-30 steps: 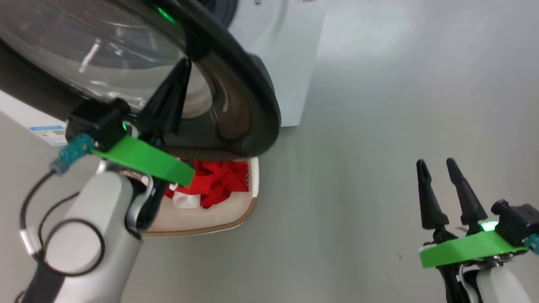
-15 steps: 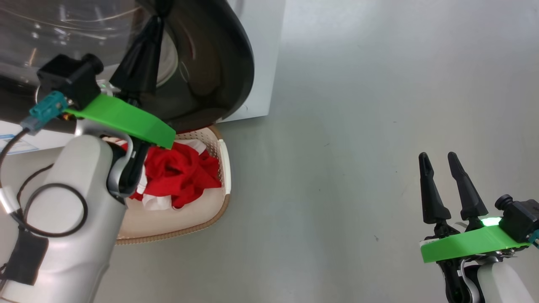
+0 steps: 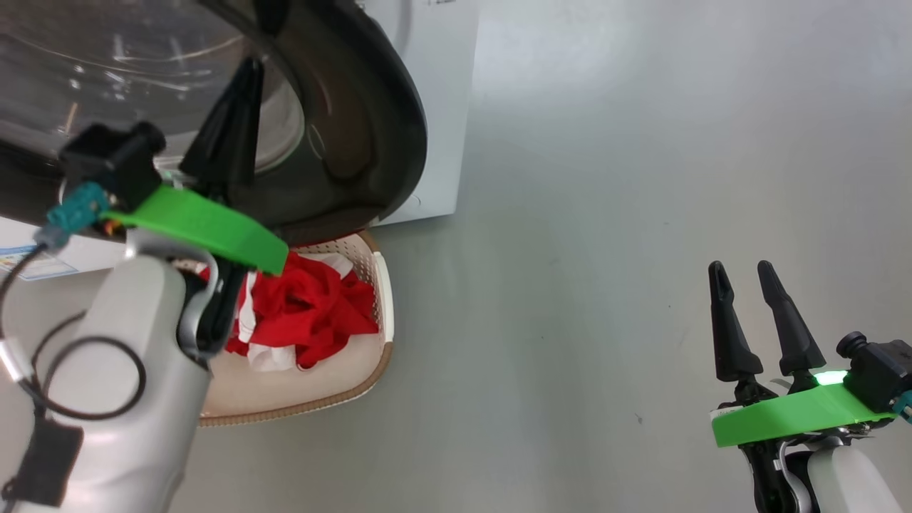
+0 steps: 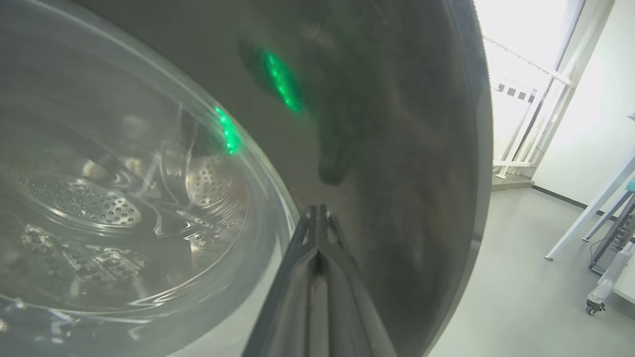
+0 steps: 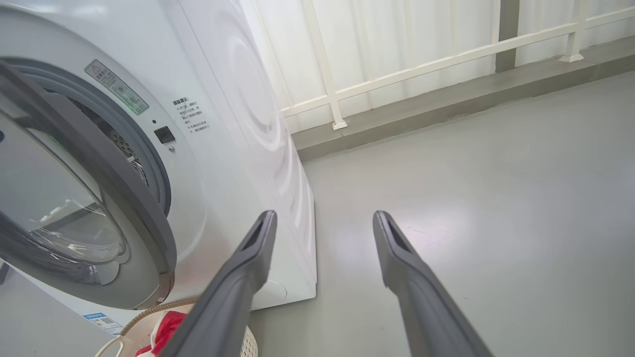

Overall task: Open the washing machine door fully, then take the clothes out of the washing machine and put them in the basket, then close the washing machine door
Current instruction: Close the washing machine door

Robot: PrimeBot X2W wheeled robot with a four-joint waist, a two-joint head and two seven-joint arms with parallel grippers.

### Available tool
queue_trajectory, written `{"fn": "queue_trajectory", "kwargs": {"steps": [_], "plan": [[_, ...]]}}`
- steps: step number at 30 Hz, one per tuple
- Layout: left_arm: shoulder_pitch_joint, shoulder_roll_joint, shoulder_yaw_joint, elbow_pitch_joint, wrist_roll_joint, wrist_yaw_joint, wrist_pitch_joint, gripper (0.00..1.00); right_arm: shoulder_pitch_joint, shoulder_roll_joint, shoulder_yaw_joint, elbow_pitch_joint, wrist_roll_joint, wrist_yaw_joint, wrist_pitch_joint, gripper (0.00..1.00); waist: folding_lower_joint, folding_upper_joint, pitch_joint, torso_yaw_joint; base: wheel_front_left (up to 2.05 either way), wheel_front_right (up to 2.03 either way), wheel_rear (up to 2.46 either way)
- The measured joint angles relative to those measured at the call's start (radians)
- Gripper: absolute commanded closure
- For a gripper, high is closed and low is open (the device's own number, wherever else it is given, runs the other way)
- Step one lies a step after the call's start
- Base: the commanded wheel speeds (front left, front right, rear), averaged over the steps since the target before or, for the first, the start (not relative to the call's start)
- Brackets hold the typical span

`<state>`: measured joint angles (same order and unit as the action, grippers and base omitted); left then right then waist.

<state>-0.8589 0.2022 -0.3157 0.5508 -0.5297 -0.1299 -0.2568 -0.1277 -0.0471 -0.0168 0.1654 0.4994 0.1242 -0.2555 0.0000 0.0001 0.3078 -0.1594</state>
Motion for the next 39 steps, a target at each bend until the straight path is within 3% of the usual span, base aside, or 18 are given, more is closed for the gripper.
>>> {"fn": "queue_trajectory", "kwargs": {"steps": [10,22,24,32,39], "plan": [[0.174,-0.029,0.083,-0.026,0.002,-0.001,0.0,1.0,0.027,0.0,-0.005,0.004,-0.032,0.0,0.0,0.0,-0.0001,0.0,-0.051,0.044,0.0,0.0,0.0],[0.431,-0.06,0.217,-0.092,0.096,-0.001,0.0,0.98,0.091,0.002,-0.02,0.014,-0.063,0.0,0.0,0.0,0.0,0.0,-0.125,0.117,0.0,0.0,0.0],[0.459,-0.061,0.226,-0.104,0.114,-0.001,0.0,0.95,0.1,0.001,-0.028,0.013,-0.064,0.0,0.0,0.0,-0.0001,0.0,-0.134,0.128,0.0,0.0,0.0],[0.56,-0.065,0.275,-0.154,0.166,-0.001,0.0,0.65,0.108,0.004,-0.032,0.014,-0.07,0.0,0.0,0.0,0.0,0.0,-0.171,0.161,0.0,0.0,0.0],[0.648,-0.072,0.328,-0.191,0.205,-0.001,0.0,0.53,0.138,0.005,-0.033,0.019,-0.07,0.0,0.0,0.0,0.0,0.0,-0.198,0.176,0.0,0.0,0.0]]}}
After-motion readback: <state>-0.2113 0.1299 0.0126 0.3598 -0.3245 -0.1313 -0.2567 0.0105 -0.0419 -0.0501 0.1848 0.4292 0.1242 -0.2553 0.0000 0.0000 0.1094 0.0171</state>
